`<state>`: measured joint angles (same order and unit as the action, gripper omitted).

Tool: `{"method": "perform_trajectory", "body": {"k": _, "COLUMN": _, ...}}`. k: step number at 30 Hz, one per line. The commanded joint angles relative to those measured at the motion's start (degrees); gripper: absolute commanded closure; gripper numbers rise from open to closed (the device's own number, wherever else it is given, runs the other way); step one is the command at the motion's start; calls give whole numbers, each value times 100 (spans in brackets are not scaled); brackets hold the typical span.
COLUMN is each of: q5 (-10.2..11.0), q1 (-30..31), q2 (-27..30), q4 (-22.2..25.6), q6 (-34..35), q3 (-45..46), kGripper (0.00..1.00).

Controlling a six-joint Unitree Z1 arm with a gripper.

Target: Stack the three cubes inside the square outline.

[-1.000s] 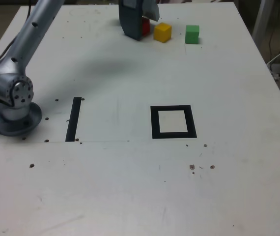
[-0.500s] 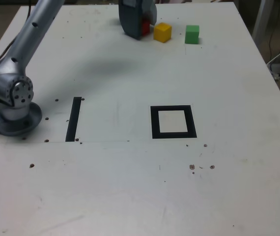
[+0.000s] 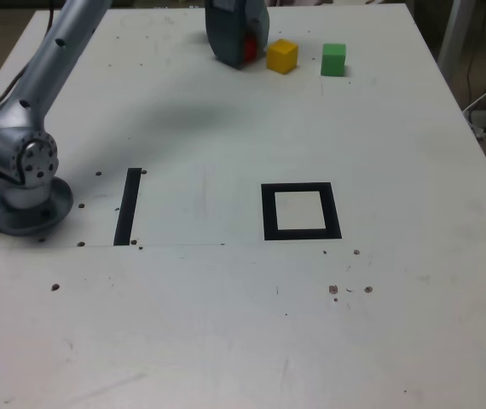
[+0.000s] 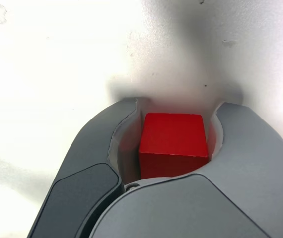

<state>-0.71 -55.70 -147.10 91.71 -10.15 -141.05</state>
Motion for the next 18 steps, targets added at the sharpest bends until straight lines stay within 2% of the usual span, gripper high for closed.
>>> {"method": "perform_trajectory", "body": {"k": 1, "q5": 30, "q1": 22, "q2": 184, "q4": 194, "q6": -61, "q3": 25, "kGripper": 71}}
{"method": "perform_trajectory", "body": {"k": 9, "q5": 77, "q1": 331, "q2": 819, "q4": 199, "q6": -393, "q3": 514, "kGripper": 71}}
{"method": "perform_trajectory", "body": {"k": 18, "q5": 258, "q1": 1048, "q2": 1802, "q4": 133, "q6": -584, "q3": 1791, "kGripper": 71}}
